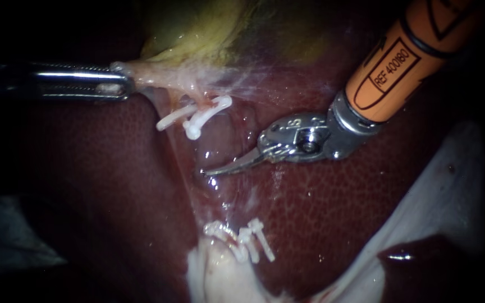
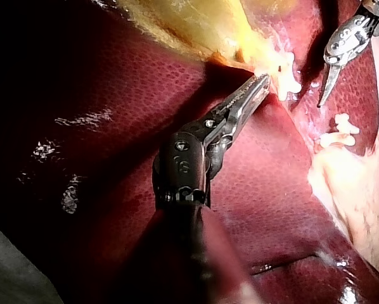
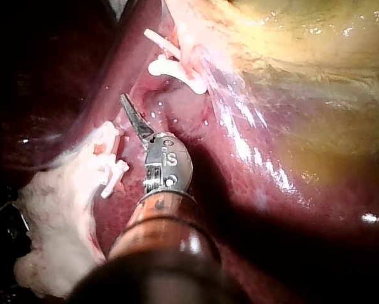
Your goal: Go back from the cut right tube
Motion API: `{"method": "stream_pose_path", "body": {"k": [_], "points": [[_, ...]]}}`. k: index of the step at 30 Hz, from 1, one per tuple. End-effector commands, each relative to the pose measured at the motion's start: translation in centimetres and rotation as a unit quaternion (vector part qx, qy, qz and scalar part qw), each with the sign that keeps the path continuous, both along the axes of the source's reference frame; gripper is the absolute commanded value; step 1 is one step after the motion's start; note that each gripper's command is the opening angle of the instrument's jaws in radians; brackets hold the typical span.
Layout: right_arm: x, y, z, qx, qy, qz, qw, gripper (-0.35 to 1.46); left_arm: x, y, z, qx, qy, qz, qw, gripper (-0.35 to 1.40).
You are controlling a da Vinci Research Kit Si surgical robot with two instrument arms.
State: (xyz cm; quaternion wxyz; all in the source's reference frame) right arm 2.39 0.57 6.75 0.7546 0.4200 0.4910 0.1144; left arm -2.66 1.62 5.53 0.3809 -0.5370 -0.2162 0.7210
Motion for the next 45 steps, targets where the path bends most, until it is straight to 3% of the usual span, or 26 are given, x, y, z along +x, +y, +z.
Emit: {"method": "stream_pose_path", "body": {"k": [1, 3, 4, 6, 8, 10, 15, 19, 22, 24, 26, 29, 32, 33, 36, 41, 45], "points": [[0.0, 0.0, -0.01, 0.0, 0.001, -0.002, 1.0, -0.35, 0.0, 0.0, 0.0, 0.0, 0.0, 0.0, 1.0, -0.35], [0.0, 0.0, -0.02, 0.001, 0.005, -0.004, 1.0, -0.35, 0.0, 0.0, 0.0, 0.0, 0.0, 0.0, 1.0, -0.35], [0.0, 0.0, -0.02, 0.002, 0.01, -0.003, 0.9999, 0.14, 0.0, 0.0, 0.0, 0.0, 0.0, 0.0, 1.0, -0.35], [0.0, 0.0, -0.02, 0.005, 0.019, 0.009, 0.9998, 0.83, 0.0, 0.0, 0.01, 0.0, 0.0, 0.0, 1.0, -0.35], [0.01, 0.0, -0.03, 0.007, 0.032, 0.031, 0.999, 1.16, 0.0, -0.01, 0.01, 0.0, 0.0, 0.0, 1.0, -0.35], [0.01, 0.0, -0.04, 0.008, 0.038, 0.044, 0.9983, 1.28, 0.0, -0.01, 0.01, 0.0, 0.0, 0.0, 1.0, -0.35], [0.01, -0.04, -0.1, 0.006, 0.035, 0.052, 0.998, 1.4, 0.0, -0.01, 0.01, 0.0, 0.0, 0.0, 1.0, -0.35], [-0.11, -0.1, -0.19, -0.009, 0.011, 0.093, 0.9955, 1.43, 0.0, -0.01, 0.01, 0.0, 0.0, 0.0, 1.0, -0.35], [-0.29, -0.21, -0.3, -0.04, -0.017, 0.144, 0.9887, 1.43, 0.01, -0.01, 0.02, 0.0, 0.0, 0.0, 1.0, -0.35], [-0.44, -0.29, -0.39, -0.084, -0.026, 0.166, 0.9821, 1.43, 0.01, -0.01, 0.03, -0.001, 0.0, 0.0, 1.0, -0.35], [-0.57, -0.34, -0.47, -0.12, -0.029, 0.175, 0.9768, 1.45, 0.01, -0.01, 0.04, -0.001, 0.0, 0.0, 1.0, -0.35], [-0.78, -0.33, -0.62, -0.172, -0.06, 0.168, 0.9689, 1.45, 0.01, 0.0, 0.05, -0.001, 0.0, 0.001, 1.0, -0.35], [-0.97, -0.24, -0.76, -0.217, -0.103, 0.131, 0.9618, 1.45, 0.01, 0.0, 0.06, -0.001, 0.0, 0.0, 1.0, -0.35], [-1.05, -0.2, -0.82, -0.239, -0.12, 0.11, 0.9573, 1.45, 0.01, 0.0, 0.06, -0.001, 0.0, 0.0, 1.0, -0.35], [-1.24, -0.11, -0.93, -0.268, -0.163, 0.071, 0.9469, 1.45, 0.01, 0.0, 0.07, -0.001, 0.0, 0.001, 1.0, -0.35], [-1.44, 0.04, -1.06, -0.294, -0.205, 0.052, 0.9322, 1.45, 0.0, -0.01, 0.1, -0.002, 0.001, 0.0, 1.0, -0.35], [-1.49, 0.08, -1.11, -0.305, -0.219, 0.055, 0.9252, 1.45, -0.04, -0.04, 0.15, -0.004, 0.002, -0.001, 1.0, -0.35]]}}
